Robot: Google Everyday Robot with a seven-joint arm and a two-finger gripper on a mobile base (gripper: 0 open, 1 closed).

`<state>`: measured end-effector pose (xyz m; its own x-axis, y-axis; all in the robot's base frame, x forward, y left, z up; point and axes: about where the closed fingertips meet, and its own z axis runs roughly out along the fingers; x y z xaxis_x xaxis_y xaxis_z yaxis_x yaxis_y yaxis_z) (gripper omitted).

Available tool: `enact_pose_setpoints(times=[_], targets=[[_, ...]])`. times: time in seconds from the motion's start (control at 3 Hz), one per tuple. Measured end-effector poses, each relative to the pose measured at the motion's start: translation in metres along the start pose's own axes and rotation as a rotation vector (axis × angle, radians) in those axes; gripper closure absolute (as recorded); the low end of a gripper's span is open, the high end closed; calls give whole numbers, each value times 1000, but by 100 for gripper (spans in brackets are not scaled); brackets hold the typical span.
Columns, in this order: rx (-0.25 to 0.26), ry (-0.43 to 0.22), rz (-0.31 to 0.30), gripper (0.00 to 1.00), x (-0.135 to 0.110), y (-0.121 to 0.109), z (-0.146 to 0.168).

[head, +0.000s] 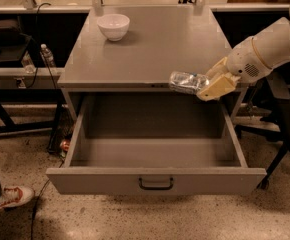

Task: Place redbull can into top drawer

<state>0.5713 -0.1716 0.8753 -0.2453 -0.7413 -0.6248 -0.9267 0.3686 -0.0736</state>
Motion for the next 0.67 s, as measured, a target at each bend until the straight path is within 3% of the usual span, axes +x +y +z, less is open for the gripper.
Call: enact_pose_setpoints(times=[0.67], targets=[[-6, -10, 8, 100, 4, 6, 8]])
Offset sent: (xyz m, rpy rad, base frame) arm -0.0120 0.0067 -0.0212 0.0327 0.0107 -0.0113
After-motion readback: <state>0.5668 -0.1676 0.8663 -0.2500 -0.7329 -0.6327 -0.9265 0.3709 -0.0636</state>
